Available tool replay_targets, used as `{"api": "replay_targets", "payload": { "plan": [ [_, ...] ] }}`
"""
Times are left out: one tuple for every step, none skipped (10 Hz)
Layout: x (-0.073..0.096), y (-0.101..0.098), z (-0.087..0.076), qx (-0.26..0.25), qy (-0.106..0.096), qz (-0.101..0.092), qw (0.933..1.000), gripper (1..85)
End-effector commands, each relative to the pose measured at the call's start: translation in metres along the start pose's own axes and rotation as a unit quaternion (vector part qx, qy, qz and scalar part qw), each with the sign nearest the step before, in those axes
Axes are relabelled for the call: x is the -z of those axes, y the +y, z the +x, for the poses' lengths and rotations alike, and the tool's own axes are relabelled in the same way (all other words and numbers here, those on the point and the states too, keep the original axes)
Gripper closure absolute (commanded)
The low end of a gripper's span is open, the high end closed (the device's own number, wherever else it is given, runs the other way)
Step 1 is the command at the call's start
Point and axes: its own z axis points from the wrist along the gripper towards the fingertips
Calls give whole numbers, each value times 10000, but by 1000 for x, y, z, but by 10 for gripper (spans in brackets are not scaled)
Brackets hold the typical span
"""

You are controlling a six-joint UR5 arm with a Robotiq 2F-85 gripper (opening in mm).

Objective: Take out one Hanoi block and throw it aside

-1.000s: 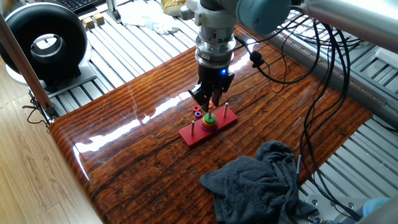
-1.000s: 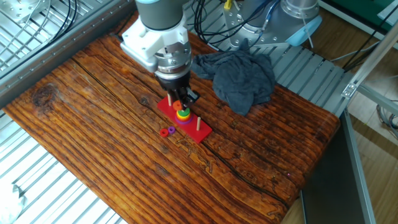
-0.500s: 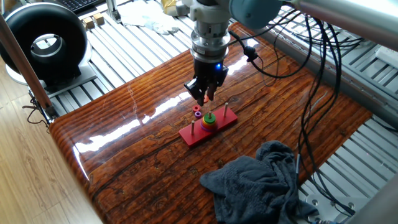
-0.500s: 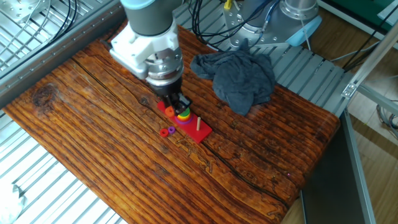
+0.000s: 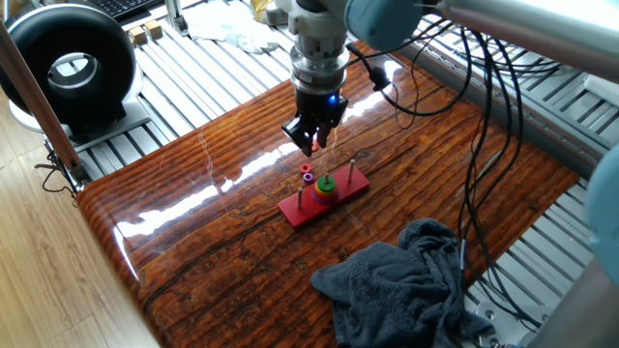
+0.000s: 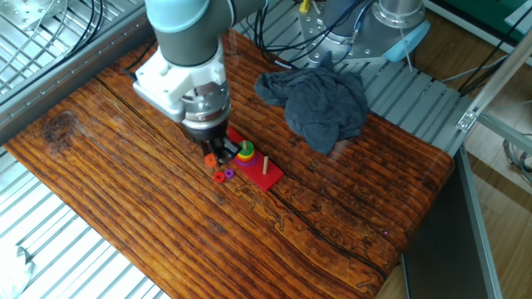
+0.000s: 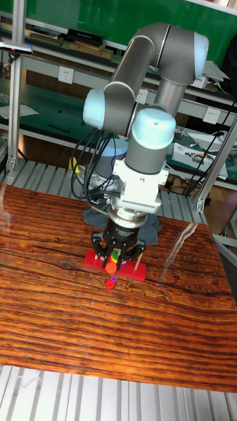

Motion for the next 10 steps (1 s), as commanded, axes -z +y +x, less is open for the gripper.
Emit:
{"api": "replay_targets", "payload": {
  "plan": [
    [-11,-4,-17,83,-114,-8,9999,740],
    [-13,-5,-19,121,-122,-38,9998,743],
    [-15,-6,-20,136,-130,-53,9998,747],
    [-17,-7,-20,174,-130,-45,9998,747],
    [-18,-9,-21,205,-129,-45,9997,743],
    [-20,-10,-20,243,-130,-75,9996,717],
    [-21,-9,-20,288,-139,-120,9994,673],
    [-22,-10,-20,349,-147,-150,9992,633],
    [-23,-11,-19,395,-147,-134,9990,617],
    [-24,-14,-20,449,-169,-109,9988,607]
  ]
}}
